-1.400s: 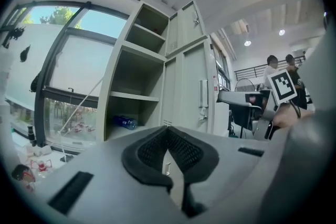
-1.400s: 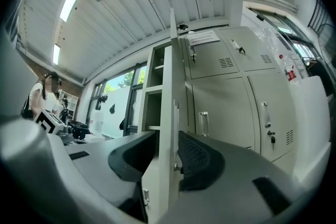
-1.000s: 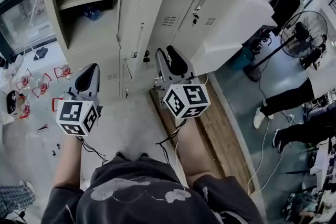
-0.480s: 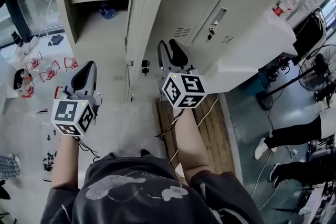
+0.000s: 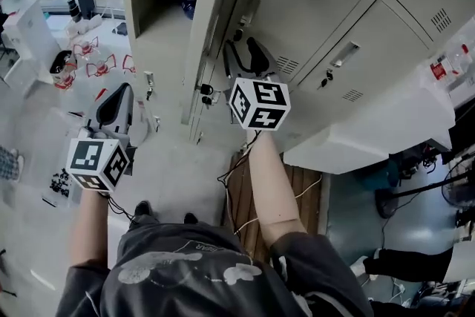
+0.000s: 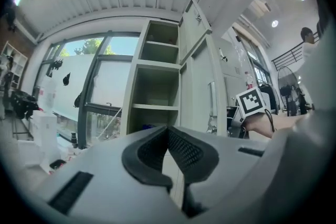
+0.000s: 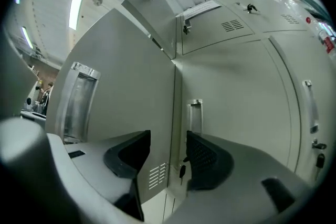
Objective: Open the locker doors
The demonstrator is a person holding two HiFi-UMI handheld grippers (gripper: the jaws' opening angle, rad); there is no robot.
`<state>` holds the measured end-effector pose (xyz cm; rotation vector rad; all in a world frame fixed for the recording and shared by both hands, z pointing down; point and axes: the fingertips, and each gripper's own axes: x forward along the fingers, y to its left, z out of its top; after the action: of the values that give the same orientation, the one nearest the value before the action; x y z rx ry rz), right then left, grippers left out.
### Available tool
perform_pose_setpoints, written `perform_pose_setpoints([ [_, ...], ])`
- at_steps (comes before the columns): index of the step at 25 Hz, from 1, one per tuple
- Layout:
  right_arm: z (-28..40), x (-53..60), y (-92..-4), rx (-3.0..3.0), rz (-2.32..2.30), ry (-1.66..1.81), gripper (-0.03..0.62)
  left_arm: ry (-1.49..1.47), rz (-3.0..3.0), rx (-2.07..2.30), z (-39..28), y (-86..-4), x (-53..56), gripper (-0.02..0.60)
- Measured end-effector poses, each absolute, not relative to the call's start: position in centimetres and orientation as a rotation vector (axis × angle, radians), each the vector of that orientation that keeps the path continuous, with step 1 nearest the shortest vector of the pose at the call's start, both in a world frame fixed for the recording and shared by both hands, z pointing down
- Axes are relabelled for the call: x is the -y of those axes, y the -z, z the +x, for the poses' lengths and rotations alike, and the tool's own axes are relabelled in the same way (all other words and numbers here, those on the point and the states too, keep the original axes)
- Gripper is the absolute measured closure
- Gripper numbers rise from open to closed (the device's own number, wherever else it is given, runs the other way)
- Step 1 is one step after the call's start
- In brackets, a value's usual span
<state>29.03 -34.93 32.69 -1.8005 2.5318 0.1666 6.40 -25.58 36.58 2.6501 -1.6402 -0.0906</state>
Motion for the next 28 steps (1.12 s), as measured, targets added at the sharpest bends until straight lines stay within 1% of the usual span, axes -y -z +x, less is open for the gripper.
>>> perform_pose_setpoints([
  [4, 28.4, 36.7, -32.5, -2.593, -1.756, -0.212, 0.359, 0.093, 2.598, 1.728, 6.7, -36.2, 24.2, 0.572],
  [11, 28.9, 40.4, -32.8, -2.618, -1.799, -0.251, 0.359, 0.070, 2.561, 1.773, 8.5, -36.4, 23.5, 0.572],
  [22, 28.5, 44.6, -33.1, -2.605, -1.871, -0.262, 0.359, 0.068, 2.503, 1.805, 8.6, -38.0, 24.9, 0.572],
  [26, 28.4, 45.4, -32.8, -2.550, -1.928, -0.282, 0.362, 0.066, 2.480, 1.820, 8.0, -38.5, 25.3, 0.572],
  [28, 28.7, 45.6, -32.6, -2.504, -1.957, -0.274, 0.381, 0.059, 2.470, 1.826, 7.7, -38.7, 25.5, 0.572],
])
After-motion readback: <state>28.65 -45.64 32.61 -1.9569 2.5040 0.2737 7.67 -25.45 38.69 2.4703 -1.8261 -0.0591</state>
